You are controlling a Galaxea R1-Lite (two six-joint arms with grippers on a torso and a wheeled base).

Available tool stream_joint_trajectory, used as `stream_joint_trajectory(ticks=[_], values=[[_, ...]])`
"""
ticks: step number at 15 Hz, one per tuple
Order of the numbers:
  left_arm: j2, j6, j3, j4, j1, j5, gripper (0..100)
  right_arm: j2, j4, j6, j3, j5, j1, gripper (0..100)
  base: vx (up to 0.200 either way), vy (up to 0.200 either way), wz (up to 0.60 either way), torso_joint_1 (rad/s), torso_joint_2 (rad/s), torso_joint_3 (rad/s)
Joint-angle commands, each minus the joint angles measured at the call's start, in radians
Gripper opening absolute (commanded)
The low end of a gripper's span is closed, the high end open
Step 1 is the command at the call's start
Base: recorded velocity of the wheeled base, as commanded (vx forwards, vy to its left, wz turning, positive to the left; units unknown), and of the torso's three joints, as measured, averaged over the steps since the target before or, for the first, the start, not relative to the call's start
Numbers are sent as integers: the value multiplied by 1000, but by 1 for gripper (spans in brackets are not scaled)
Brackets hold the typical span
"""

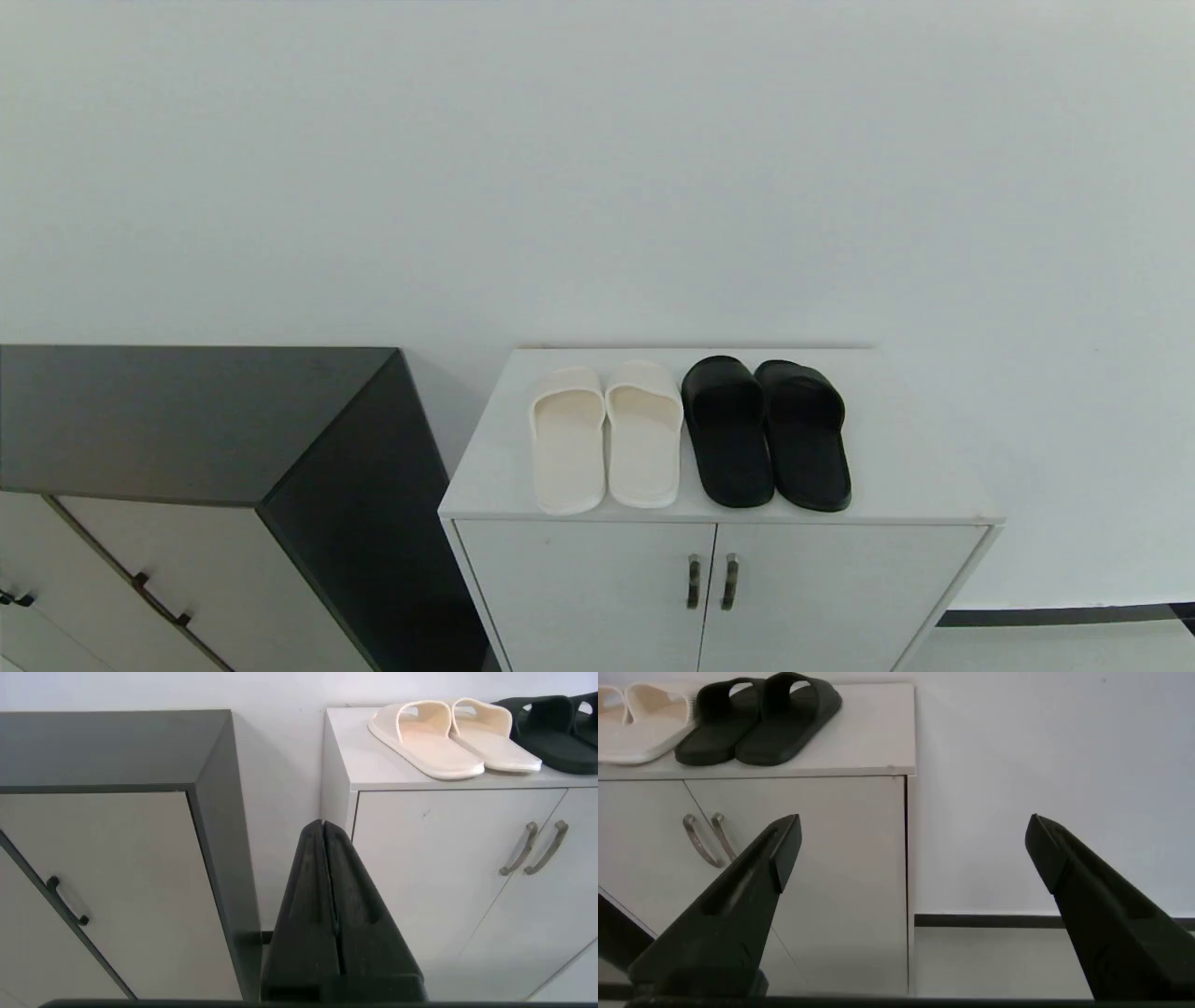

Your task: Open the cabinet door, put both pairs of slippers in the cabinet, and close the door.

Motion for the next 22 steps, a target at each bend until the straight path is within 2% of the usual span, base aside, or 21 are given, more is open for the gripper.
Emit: stream_joint_trajectory(ticks=[1,5,7,8,9,10,12,14,15,16,18,19,20,22], values=[[0,-1,0,0,0,0,0,13,-3,0,0,0,2,100,0,0,0,0,0,0],[0,0,0,0,0,1,0,-40,-7,-3,0,2,-19,100,0,0,0,0,0,0],[0,0,0,0,0,1,0,-28,-10,38,0,0,-16,100,0,0,0,0,0,0],[0,0,0,0,0,0,0,45,-30,142,-170,-1,-10,100,0,0,0,0,0,0],[0,0,0,0,0,0,0,131,-2,208,-265,6,2,100,0,0,0,0,0,0],[0,5,0,0,0,0,0,254,41,150,-295,55,10,100,0,0,0,0,0,0],[0,-1,0,0,0,0,0,529,7,96,-275,209,25,100,0,0,0,0,0,0],[0,2,0,0,0,0,0,806,-189,109,-273,224,94,100,0,0,0,0,0,0],[0,3,0,0,0,0,0,900,-280,119,-278,190,153,100,0,0,0,0,0,0],[0,2,0,0,0,0,0,940,-310,132,-281,147,185,100,0,0,0,0,0,0],[0,0,0,0,0,0,0,1041,-362,233,-333,-143,455,100,0,0,0,0,0,0],[0,5,0,0,0,0,0,1076,-362,279,-376,-221,533,100,0,0,0,0,0,0],[0,5,0,0,0,-2,0,1124,-362,294,-423,-284,595,100,0,0,0,0,0,0],[0,3,0,0,0,-2,0,1196,-362,296,-491,-342,641,100,0,0,0,0,0,0]])
